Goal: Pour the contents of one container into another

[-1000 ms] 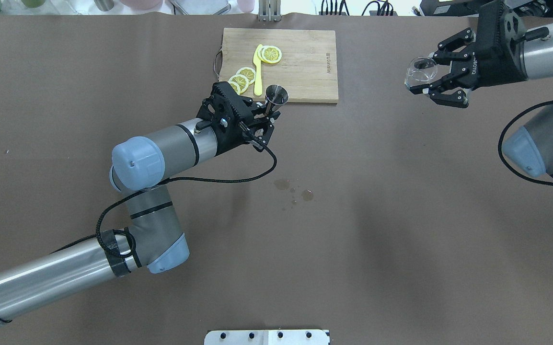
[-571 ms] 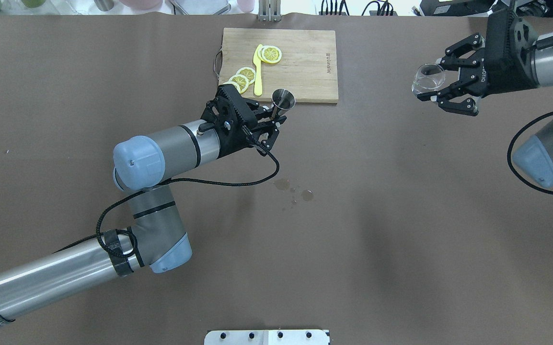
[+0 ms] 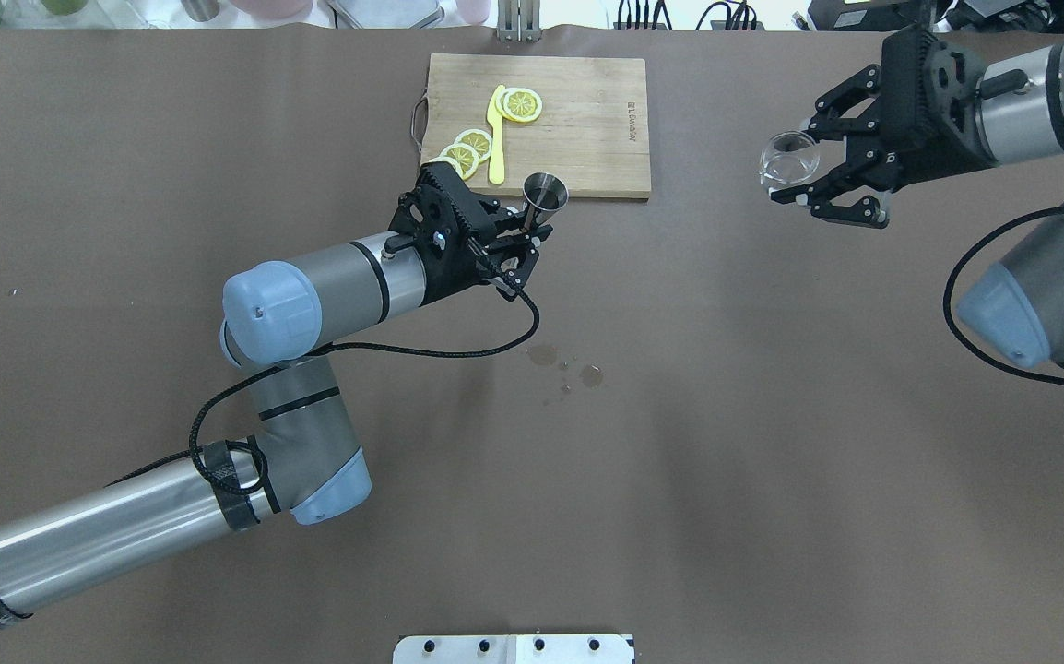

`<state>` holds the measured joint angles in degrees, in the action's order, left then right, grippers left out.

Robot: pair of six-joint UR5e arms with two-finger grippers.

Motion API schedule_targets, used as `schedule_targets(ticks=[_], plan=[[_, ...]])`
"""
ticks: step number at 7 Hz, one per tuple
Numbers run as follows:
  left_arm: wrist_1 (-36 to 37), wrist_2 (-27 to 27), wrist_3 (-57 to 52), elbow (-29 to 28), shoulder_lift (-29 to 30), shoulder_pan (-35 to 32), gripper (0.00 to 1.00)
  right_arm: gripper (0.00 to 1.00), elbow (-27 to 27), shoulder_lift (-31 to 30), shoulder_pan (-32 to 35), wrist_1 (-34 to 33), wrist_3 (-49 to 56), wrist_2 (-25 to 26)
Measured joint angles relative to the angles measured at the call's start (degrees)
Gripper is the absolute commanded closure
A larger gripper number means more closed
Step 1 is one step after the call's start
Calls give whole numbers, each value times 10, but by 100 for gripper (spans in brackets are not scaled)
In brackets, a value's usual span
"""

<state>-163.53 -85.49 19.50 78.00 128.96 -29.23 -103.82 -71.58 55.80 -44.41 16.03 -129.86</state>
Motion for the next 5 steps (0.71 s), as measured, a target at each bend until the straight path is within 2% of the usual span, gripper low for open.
schedule_targets(ticks=[2,5], plan=[[0,-4,0,0,0,0,100,100,-5,32,-30,-45,1,37],[-1,-9,0,0,-1,1,100,100,-26,48,-65,-99,7,83]])
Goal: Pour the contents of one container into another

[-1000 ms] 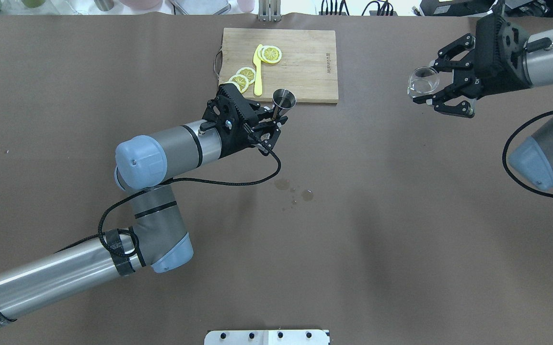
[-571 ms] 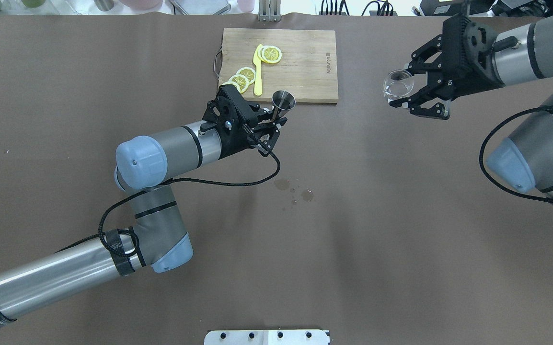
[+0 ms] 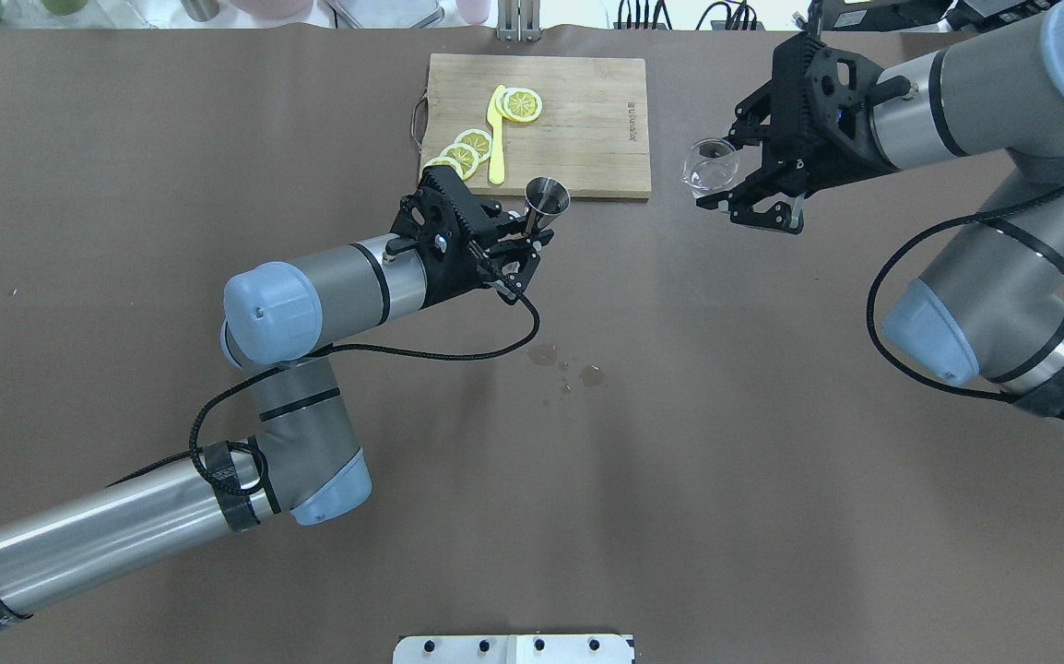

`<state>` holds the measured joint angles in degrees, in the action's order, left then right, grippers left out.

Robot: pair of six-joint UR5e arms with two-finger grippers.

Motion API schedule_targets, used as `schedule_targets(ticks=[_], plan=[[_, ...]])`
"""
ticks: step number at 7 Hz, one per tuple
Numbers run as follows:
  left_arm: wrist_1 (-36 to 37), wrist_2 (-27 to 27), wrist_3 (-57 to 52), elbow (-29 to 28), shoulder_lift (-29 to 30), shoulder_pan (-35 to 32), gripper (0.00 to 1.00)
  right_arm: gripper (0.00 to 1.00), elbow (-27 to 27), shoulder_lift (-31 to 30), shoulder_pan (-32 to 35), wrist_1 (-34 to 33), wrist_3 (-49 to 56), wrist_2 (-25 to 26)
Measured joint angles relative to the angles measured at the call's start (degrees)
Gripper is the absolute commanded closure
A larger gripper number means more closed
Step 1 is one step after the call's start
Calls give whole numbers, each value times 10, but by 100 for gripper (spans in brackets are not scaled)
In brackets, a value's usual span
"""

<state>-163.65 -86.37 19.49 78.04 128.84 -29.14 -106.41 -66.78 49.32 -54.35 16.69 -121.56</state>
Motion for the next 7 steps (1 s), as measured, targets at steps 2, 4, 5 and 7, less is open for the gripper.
schedule_targets(ticks=[2,4,5,7], plan=[[-1,0,-1,2,-1,1,100,100,-6,15,-15,-36,3,16],[-2,-1,-2,6,-3,0,100,100,-6,32,-26,-72,3,35],[-3,-1,-3,7,-5,0,100,100,-6,42,-31,-91,2,44],[-3,-1,-3,8,-6,0,100,100,-6,59,-40,-124,1,63]])
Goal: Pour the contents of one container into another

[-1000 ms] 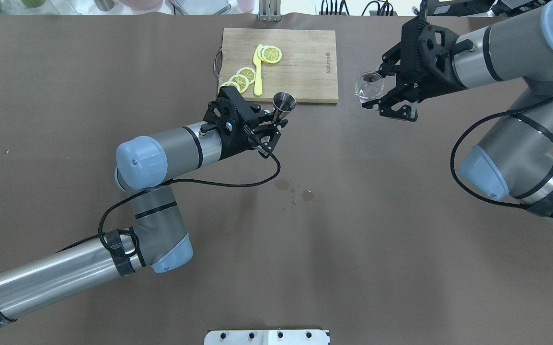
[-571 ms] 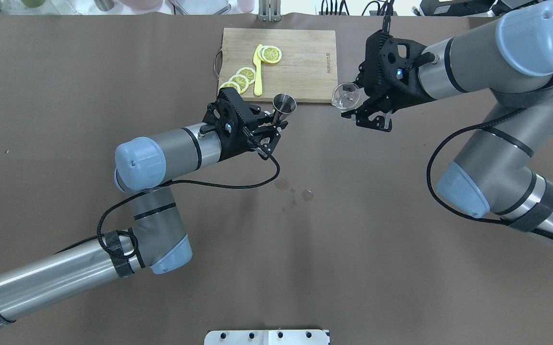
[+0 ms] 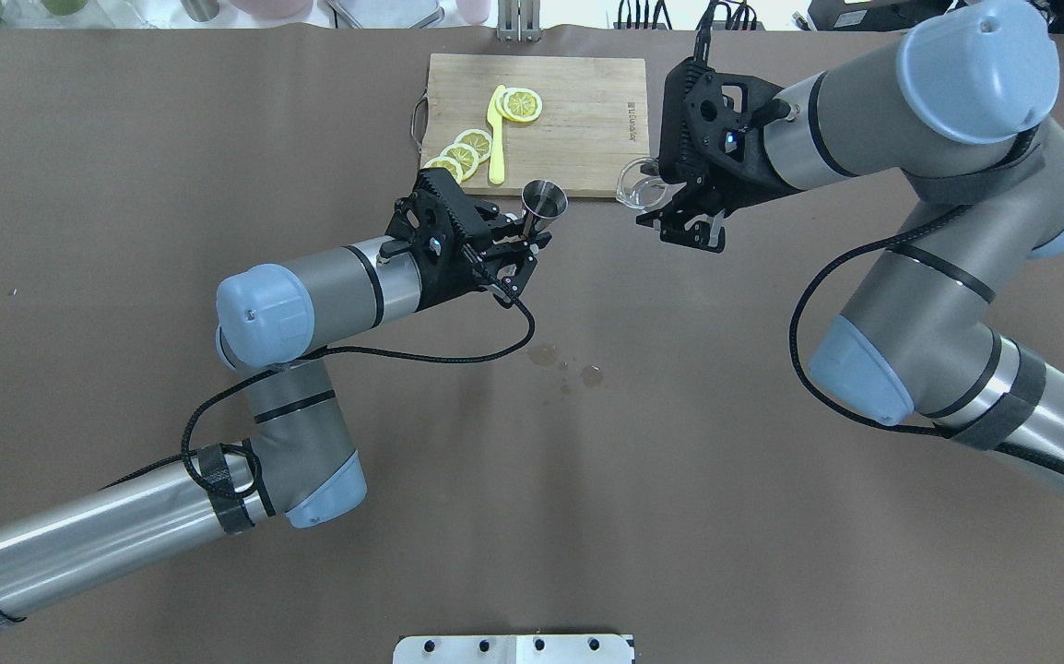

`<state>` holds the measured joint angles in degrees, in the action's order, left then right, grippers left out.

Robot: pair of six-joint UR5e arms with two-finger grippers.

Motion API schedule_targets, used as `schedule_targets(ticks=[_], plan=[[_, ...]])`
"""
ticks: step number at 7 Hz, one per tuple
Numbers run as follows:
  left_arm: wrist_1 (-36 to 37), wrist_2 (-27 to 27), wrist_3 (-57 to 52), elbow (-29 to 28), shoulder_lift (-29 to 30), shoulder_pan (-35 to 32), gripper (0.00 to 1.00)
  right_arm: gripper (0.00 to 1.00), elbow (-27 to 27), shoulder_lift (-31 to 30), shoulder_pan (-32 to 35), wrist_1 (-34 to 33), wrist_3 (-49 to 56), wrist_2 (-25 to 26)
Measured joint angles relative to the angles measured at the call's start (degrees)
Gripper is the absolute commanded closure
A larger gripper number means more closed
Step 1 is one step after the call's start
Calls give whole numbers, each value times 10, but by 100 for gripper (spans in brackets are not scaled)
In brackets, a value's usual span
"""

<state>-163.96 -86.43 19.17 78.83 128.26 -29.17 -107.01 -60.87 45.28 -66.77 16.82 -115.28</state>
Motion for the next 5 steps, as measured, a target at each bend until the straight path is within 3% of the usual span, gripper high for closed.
schedule_targets(ticks=[5], plan=[[-3,0,0,0,0,0,100,100,0,44,-7,-84,-8,18]])
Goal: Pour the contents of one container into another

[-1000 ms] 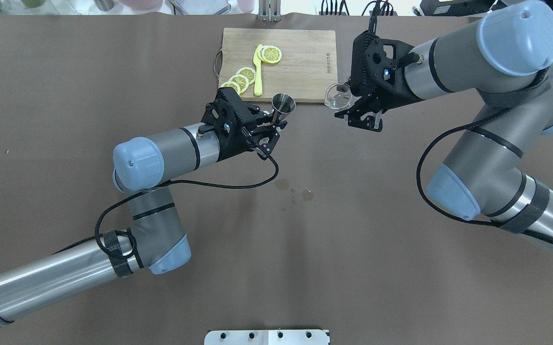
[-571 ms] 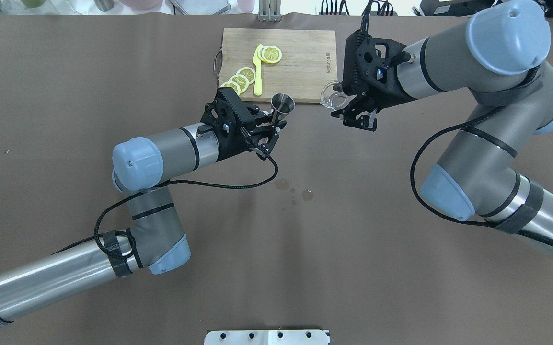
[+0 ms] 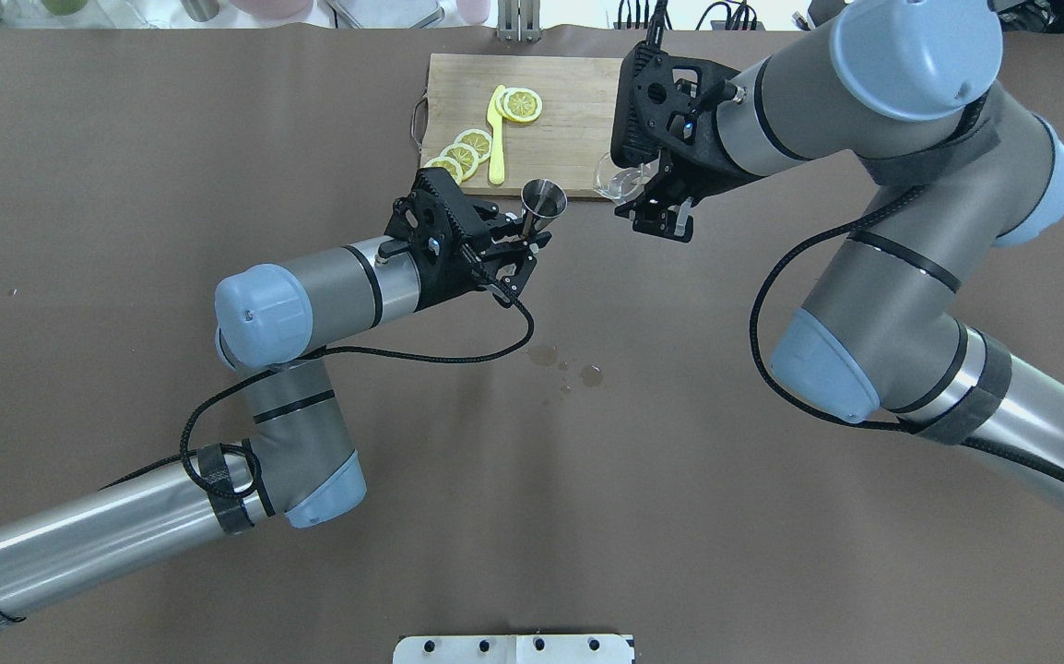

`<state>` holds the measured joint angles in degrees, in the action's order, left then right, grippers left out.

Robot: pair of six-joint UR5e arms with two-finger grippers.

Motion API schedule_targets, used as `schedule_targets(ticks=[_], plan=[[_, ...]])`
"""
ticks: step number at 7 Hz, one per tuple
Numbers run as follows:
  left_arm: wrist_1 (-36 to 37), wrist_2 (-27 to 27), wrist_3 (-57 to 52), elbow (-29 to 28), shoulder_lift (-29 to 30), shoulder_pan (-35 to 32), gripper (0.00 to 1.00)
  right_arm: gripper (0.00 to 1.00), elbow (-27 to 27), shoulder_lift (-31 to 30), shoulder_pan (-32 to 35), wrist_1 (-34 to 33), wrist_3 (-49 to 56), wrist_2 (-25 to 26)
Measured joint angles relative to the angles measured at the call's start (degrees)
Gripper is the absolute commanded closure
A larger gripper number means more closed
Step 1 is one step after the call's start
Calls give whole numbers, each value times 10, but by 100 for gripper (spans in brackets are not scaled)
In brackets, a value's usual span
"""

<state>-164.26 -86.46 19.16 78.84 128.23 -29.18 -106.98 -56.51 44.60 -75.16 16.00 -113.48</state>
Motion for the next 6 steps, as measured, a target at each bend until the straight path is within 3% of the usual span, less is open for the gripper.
schedule_targets(ticks=[6], plan=[[-1,-11,-2,0,0,0,100,100,3,44,-12,-100,-4,28]])
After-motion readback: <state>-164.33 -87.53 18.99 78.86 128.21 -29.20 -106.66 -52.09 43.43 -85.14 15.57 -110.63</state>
